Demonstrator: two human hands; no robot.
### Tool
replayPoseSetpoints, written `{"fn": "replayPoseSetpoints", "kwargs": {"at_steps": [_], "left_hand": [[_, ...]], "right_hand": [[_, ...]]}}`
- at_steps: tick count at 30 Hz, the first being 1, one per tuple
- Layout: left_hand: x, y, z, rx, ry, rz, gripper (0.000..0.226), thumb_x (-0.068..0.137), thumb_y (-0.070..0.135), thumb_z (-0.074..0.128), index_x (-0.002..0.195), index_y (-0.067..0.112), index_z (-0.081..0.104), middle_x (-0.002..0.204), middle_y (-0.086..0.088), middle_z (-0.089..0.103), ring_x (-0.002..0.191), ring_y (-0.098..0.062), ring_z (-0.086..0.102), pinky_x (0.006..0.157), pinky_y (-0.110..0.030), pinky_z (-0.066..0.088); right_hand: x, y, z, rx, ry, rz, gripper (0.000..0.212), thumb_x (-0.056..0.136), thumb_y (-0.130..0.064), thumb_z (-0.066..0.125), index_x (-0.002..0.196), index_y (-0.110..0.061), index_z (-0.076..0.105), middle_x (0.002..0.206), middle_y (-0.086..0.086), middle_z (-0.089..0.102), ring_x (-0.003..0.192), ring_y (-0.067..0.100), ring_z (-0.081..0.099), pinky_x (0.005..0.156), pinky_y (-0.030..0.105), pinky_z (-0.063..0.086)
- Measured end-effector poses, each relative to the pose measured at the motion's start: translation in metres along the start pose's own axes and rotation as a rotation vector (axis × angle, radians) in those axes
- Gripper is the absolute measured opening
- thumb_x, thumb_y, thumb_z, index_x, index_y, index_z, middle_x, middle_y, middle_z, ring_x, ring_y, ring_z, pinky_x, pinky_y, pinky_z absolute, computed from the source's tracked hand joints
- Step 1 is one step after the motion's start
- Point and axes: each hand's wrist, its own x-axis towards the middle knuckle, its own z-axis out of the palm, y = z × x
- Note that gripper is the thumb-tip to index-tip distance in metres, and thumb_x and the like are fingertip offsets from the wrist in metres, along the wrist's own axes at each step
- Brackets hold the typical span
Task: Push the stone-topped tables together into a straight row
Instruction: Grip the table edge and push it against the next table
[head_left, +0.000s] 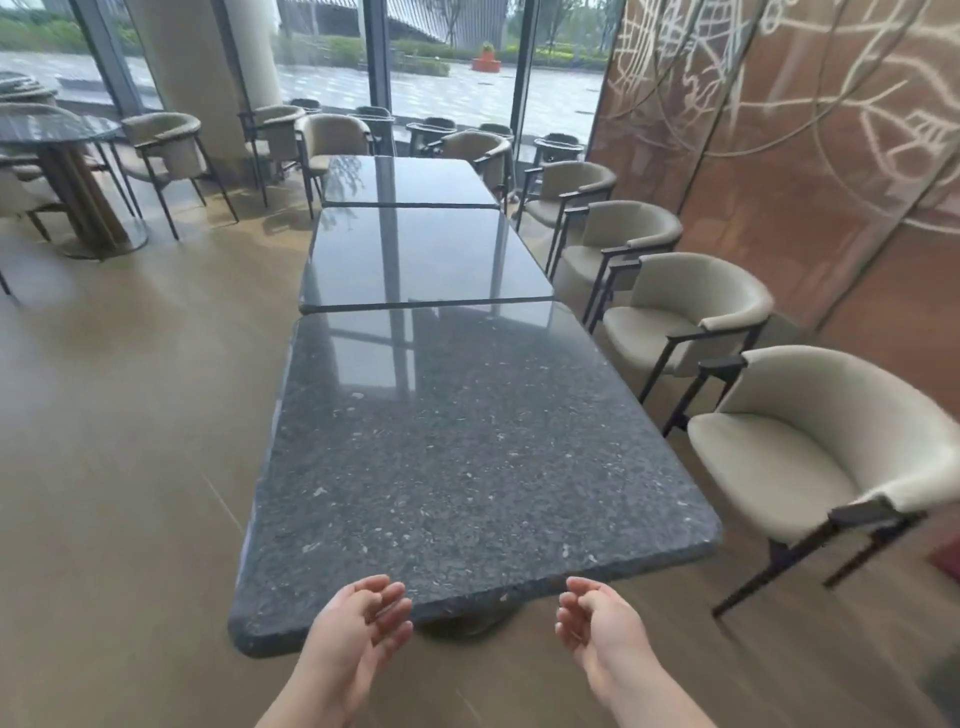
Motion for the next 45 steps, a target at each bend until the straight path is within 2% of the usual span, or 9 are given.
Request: {"fn": "replayPoseSetpoints", "kwargs": {"at_steps": [7,13,18,22,27,31,38,42,45], "left_hand": [[-0.017,-0.035,0.026,-0.124,-0.006,-0.023,0.022,0.103,-0.001,0.034,0.104,0.003,0.056,0.102,-0.019,0.064,0.089,-0.032,0.063,0.072,-0.044,0.050],[0.036,-0.075,0.042,-0.283,0.117,-0.174,0.013,0.105,0.008,0.043,0.104,0.000,0.054,0.121,-0.023,0.055,0.100,-0.033,0.060,0.086,-0.045,0.050],[0.120,-0.105,0.059,-0.459,0.320,-0.272,0.068,0.102,0.025,0.058,0.156,0.002,0.024,0.155,-0.023,0.036,0.144,-0.035,0.038,0.116,-0.047,0.035],[0.169,-0.120,0.076,-0.600,0.436,-0.274,0.052,0.101,0.038,0.059,0.143,0.008,0.049,0.123,-0.012,0.063,0.105,-0.026,0.064,0.084,-0.039,0.052],[0.188,-0.126,0.091,-0.734,0.484,-0.204,0.033,0.100,0.042,0.059,0.109,0.011,0.063,0.121,-0.013,0.068,0.104,-0.030,0.067,0.106,-0.056,0.047],[0.186,-0.130,0.087,-0.736,0.468,-0.169,0.034,0.098,0.043,0.061,0.110,0.011,0.063,0.118,-0.014,0.070,0.105,-0.032,0.069,0.100,-0.056,0.051],[0.194,-0.153,0.074,-0.661,0.476,0.006,0.051,0.086,0.057,0.071,0.122,0.020,0.065,0.107,-0.004,0.078,0.095,-0.025,0.076,0.087,-0.049,0.060],[0.216,-0.160,0.084,-0.593,0.676,0.033,0.064,0.077,0.072,0.068,0.119,0.025,0.060,0.122,0.004,0.070,0.104,-0.019,0.071,0.093,-0.044,0.057],[0.222,-0.158,0.092,-0.530,0.860,0.079,0.045,0.079,0.068,0.069,0.094,0.027,0.056,0.105,0.008,0.069,0.092,-0.014,0.071,0.085,-0.038,0.058]], "right_hand": [[0.001,0.005,-0.042,0.043,-0.005,0.057,0.033,0.092,0.010,0.031,0.094,-0.004,0.060,0.067,0.011,0.061,0.058,0.024,0.054,0.060,0.031,0.046],[0.073,0.010,-0.034,0.082,0.021,0.258,0.021,0.101,-0.005,0.043,0.117,-0.001,0.056,0.093,0.014,0.062,0.078,0.025,0.060,0.073,0.038,0.051],[0.172,0.018,-0.014,0.140,0.057,0.425,0.063,0.100,-0.027,0.061,0.152,-0.004,0.033,0.152,0.024,0.040,0.135,0.036,0.048,0.109,0.047,0.044],[0.230,0.019,0.002,0.314,0.068,0.453,0.044,0.097,-0.039,0.062,0.132,-0.013,0.056,0.125,0.016,0.066,0.111,0.035,0.066,0.100,0.050,0.052],[0.244,0.027,0.017,0.308,0.199,0.465,0.047,0.089,-0.055,0.067,0.120,-0.020,0.058,0.122,0.001,0.066,0.104,0.025,0.068,0.103,0.048,0.051],[0.246,0.034,0.012,0.302,0.186,0.472,0.055,0.084,-0.060,0.070,0.119,-0.020,0.060,0.127,-0.004,0.064,0.113,0.021,0.065,0.108,0.040,0.046],[0.249,0.055,0.006,0.515,0.056,0.275,0.033,0.084,-0.037,0.077,0.108,-0.015,0.073,0.102,0.009,0.078,0.091,0.033,0.076,0.082,0.050,0.060],[0.257,0.069,0.020,0.479,0.180,0.184,0.036,0.076,-0.045,0.078,0.103,-0.022,0.071,0.090,-0.001,0.080,0.087,0.023,0.077,0.067,0.036,0.060],[0.263,0.072,0.023,0.472,0.264,0.177,0.042,0.071,-0.047,0.081,0.105,-0.024,0.072,0.100,-0.003,0.078,0.089,0.020,0.076,0.066,0.034,0.057]]}}
